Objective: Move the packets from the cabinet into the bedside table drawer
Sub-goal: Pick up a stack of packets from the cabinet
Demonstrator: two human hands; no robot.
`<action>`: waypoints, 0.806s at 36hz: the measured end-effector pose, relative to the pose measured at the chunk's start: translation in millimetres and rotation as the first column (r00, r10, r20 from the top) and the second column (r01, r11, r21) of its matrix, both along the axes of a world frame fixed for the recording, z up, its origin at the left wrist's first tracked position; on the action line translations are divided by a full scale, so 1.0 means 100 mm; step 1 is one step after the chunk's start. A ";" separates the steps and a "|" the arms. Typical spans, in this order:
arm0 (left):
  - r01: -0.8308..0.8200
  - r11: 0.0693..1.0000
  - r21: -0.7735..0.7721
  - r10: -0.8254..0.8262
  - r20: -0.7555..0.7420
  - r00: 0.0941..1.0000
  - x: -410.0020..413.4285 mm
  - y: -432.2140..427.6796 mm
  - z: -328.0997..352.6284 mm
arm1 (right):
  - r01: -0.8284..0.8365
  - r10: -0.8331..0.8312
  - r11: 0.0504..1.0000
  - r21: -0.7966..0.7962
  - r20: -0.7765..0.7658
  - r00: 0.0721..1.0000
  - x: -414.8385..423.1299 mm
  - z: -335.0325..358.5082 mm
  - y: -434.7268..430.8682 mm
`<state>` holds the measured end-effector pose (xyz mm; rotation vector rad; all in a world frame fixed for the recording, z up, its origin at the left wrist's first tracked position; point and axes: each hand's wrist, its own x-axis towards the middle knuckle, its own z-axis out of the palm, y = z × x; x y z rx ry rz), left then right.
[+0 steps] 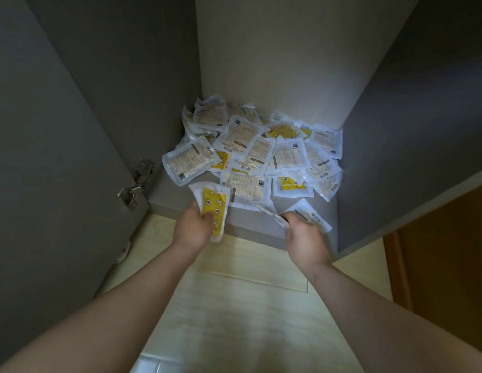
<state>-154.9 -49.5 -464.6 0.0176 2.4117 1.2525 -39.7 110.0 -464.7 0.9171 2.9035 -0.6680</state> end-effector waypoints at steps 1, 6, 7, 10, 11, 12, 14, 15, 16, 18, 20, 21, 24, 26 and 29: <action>-0.064 0.995 0.083 0.057 0.083 0.995 0.01 0.01 0.01 | 0.009 -0.009 1.000 -0.001 -0.019 1.000 0.00 0.01 -0.01; -0.348 0.875 0.335 0.097 0.584 0.806 0.11 0.10 0.11 | -0.060 0.058 0.998 -0.005 -0.144 0.988 -0.05 0.09 -0.08; -0.391 0.850 0.354 0.082 0.644 0.760 0.12 0.12 0.12 | -0.097 0.099 0.995 0.020 -0.135 0.986 -0.07 0.10 -0.11; -0.356 0.864 0.355 0.010 0.696 0.718 0.13 0.16 0.12 | -0.210 0.237 0.964 0.164 -0.165 0.957 -0.09 0.14 -0.22; -0.327 0.877 0.352 -0.012 0.696 0.718 0.13 0.17 0.10 | -0.235 0.267 0.953 0.190 -0.168 0.949 -0.08 0.12 -0.25; -0.308 0.886 0.347 -0.023 0.696 0.718 0.14 0.17 0.10 | -0.275 0.316 0.929 0.249 -0.146 0.937 -0.09 0.10 -0.28; -0.309 0.890 0.336 -0.016 0.698 0.716 0.17 0.16 0.07 | -0.314 0.363 0.900 0.301 -0.123 0.923 -0.10 0.02 -0.30; -0.322 0.887 0.332 -0.003 0.701 0.713 0.19 0.15 0.05 | -0.337 0.388 0.890 0.306 -0.121 0.914 -0.10 0.01 -0.31; -0.348 0.879 0.326 0.019 0.705 0.709 0.19 0.14 0.03 | -0.367 0.415 0.883 0.294 -0.118 0.902 -0.10 0.03 -0.32; -0.433 0.835 0.341 0.066 0.718 0.693 0.19 0.10 0.00 | -0.427 0.472 0.860 0.280 -0.115 0.874 -0.09 0.02 -0.32; -0.489 0.794 0.361 0.097 0.719 0.688 0.17 0.07 -0.02 | -0.480 0.512 0.847 0.228 -0.115 0.851 -0.08 0.06 -0.33; -0.498 0.789 0.359 0.113 0.712 0.693 0.16 0.05 -0.01 | -0.472 0.495 0.862 0.187 -0.108 0.862 -0.08 0.06 -0.33; -0.490 0.794 0.358 0.149 0.668 0.729 0.13 -0.01 -0.03 | -0.300 0.301 0.953 0.042 -0.008 0.954 -0.07 0.11 -0.28; -0.473 0.815 0.334 0.178 0.633 0.754 0.11 -0.05 -0.04 | -0.130 0.126 0.991 -0.024 -0.119 0.985 -0.10 0.17 -0.26; -0.435 0.831 0.346 0.153 0.610 0.777 0.11 -0.09 -0.03 | 0.100 -0.153 0.983 -0.152 -0.390 0.908 -0.22 0.28 -0.23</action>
